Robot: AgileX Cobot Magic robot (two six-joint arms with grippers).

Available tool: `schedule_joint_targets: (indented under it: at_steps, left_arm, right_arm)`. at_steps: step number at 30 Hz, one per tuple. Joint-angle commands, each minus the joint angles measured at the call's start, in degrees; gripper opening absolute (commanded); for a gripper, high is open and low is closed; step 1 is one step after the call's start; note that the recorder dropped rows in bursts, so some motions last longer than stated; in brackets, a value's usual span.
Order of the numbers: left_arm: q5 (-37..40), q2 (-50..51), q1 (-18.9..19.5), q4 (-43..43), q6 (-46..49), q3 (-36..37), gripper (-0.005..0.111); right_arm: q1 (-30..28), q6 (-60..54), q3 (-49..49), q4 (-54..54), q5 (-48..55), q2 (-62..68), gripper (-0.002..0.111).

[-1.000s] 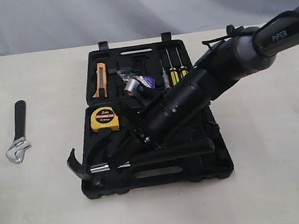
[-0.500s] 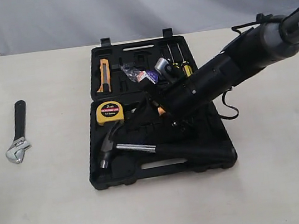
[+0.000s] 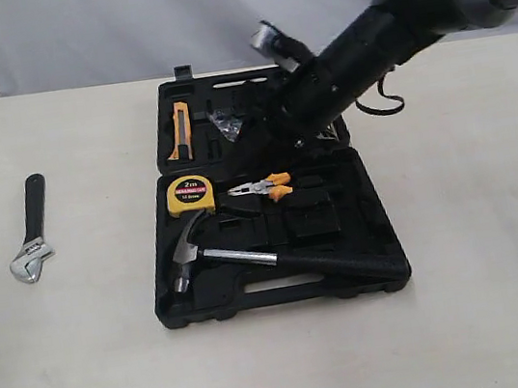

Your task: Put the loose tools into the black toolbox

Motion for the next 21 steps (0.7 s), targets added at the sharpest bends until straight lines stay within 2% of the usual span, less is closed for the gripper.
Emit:
schedule_joint_targets:
  at_steps: [1, 3, 6, 8, 13, 21]
  left_arm:
    - [-1.0, -0.5, 0.2, -0.8, -0.6, 0.5, 0.001]
    - [-1.0, -0.5, 0.2, -0.8, -0.6, 0.5, 0.001]
    - [-1.0, -0.5, 0.2, -0.8, -0.6, 0.5, 0.001]
    - [-1.0, -0.5, 0.2, -0.8, -0.6, 0.5, 0.001]
    - [-1.0, -0.5, 0.2, -0.8, -0.6, 0.5, 0.001]
    - [-1.0, -0.5, 0.2, -0.8, -0.6, 0.5, 0.001]
  right_arm:
    - [7.3, 3.7, -3.1, -17.5, 1.6, -1.1, 0.013]
    - [10.2, 5.1, -3.2, -23.4, 0.6, -1.2, 0.0]
    - [14.9, 9.3, -3.1, -35.3, -1.0, -2.0, -0.001]
    - [17.0, 11.6, -1.2, -39.6, -5.0, -3.9, -0.001]
    - [19.2, 9.6, 9.2, -39.8, -19.0, -10.3, -0.001]
    - [24.2, 6.3, 16.4, -40.1, -26.3, -9.9, -0.001]
